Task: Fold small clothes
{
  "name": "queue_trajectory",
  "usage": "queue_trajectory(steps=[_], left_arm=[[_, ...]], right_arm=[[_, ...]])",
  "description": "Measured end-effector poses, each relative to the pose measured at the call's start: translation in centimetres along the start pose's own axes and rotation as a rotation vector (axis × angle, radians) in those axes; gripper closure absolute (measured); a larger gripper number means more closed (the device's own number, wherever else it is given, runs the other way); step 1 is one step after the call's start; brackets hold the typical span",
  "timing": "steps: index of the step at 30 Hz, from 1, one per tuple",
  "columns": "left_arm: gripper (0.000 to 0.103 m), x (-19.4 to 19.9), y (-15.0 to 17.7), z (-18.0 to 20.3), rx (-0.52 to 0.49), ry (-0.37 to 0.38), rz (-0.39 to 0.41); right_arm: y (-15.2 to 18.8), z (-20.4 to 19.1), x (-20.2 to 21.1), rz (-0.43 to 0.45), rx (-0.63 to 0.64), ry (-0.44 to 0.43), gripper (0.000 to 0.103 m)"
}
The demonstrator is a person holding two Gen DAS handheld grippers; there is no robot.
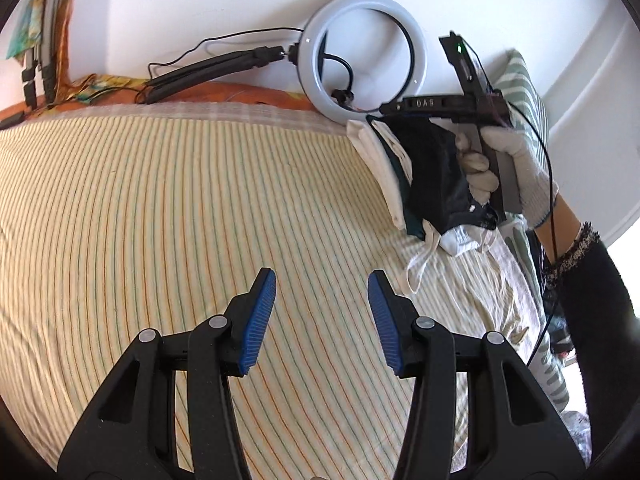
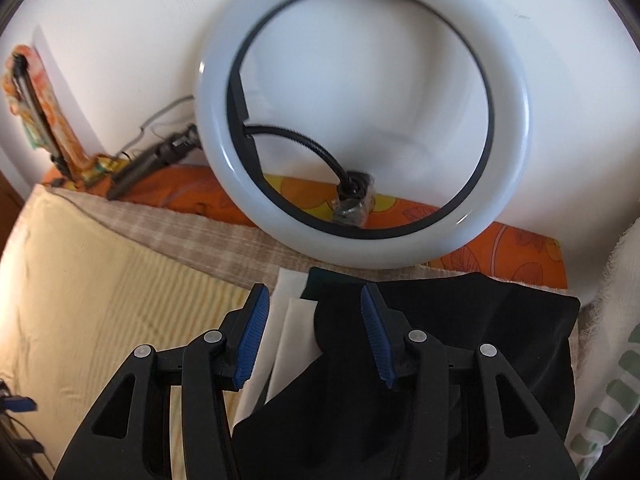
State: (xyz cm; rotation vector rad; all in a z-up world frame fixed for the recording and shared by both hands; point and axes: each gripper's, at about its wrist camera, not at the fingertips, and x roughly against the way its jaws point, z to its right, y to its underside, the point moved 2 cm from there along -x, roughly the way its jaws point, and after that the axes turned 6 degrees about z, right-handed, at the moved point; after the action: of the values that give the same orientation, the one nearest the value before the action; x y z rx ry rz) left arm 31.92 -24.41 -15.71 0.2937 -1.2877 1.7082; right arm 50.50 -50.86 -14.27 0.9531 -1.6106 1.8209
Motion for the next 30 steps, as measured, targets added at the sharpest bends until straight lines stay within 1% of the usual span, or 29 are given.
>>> queue_trajectory(steps=[2, 6, 8, 9, 10, 12, 15, 16, 17, 18, 19, 20, 21, 23, 24, 25, 30], left_arm=[[0.055, 0.0, -0.1, -0.2, 0.021, 0.010, 0.009], [0.055, -0.1, 0.3, -0.2, 0.023, 0.026, 0.006], [0.055, -0.2, 0.5, 0.0, 0.015, 0.027, 0.007], [0.055, -0.2, 0.6, 0.0, 0.012, 0.028, 0.004], [0.055, -0.2, 0.7, 0.0, 0.011, 0.029, 0.002], [0.055, -0.2, 0.7, -0.1, 0.019, 0.032, 0.001], [0.055, -0.3, 0.8, -0.4, 0.036, 0.040, -0.007], [0.055, -0.4, 0.8, -0.4, 0.039, 0.042, -0.009], [0.055, -0.4, 0.9, -0.4, 0.040, 0.043, -0.011], [0.055, -0.4, 0.9, -0.4, 0.038, 0.045, -0.015], [0.055, -0.4, 1.0, -0.4, 0.037, 0.048, -0.017], [0.055, -0.4, 1.0, -0.3, 0.035, 0.051, -0.017], [0.055, -0.3, 1.1, -0.1, 0.027, 0.051, -0.015], [0.055, 0.0, 1.1, 0.1, 0.009, 0.042, -0.007], [0.055, 0.2, 1.0, 0.2, 0.001, 0.040, -0.004], [0.055, 0.3, 0.9, 0.4, -0.006, 0.037, 0.001], [0.055, 1.4, 0.6, 1.7, -0.059, 0.002, 0.034]], right_arm=[[-0.3, -0.1, -0.8, -0.014, 0.007, 0.024, 0.057], [-0.2, 0.3, -2.2, -0.061, 0.010, 0.077, 0.079], [0.2, 0.6, -2.6, -0.071, 0.009, 0.082, 0.083], [0.3, 0.7, -2.5, -0.071, 0.011, 0.086, 0.087], [0.4, 0.8, -2.6, -0.069, 0.016, 0.097, 0.096], [0.3, 1.1, -2.3, -0.045, -0.006, 0.088, 0.100], [-0.5, 2.4, -1.0, 0.035, -0.135, -0.009, 0.100], [-0.8, 3.1, -0.5, 0.062, -0.199, -0.063, 0.100], [-1.0, 4.0, -0.2, 0.089, -0.289, -0.139, 0.100], [-1.1, 4.5, -0.4, 0.094, -0.338, -0.179, 0.098], [-1.1, 4.6, -0.5, 0.092, -0.359, -0.200, 0.097], [-1.1, 4.7, -1.0, 0.072, -0.373, -0.214, 0.096], [-1.0, 4.5, -1.2, 0.062, -0.365, -0.209, 0.095], [-0.9, 4.1, -0.5, 0.089, -0.328, -0.187, 0.094], [-0.9, 3.9, 0.0, 0.100, -0.319, -0.185, 0.088], [-0.8, 3.8, 0.5, 0.111, -0.313, -0.180, 0.086], [-0.5, 2.8, 3.5, 0.160, -0.269, -0.117, 0.086]])
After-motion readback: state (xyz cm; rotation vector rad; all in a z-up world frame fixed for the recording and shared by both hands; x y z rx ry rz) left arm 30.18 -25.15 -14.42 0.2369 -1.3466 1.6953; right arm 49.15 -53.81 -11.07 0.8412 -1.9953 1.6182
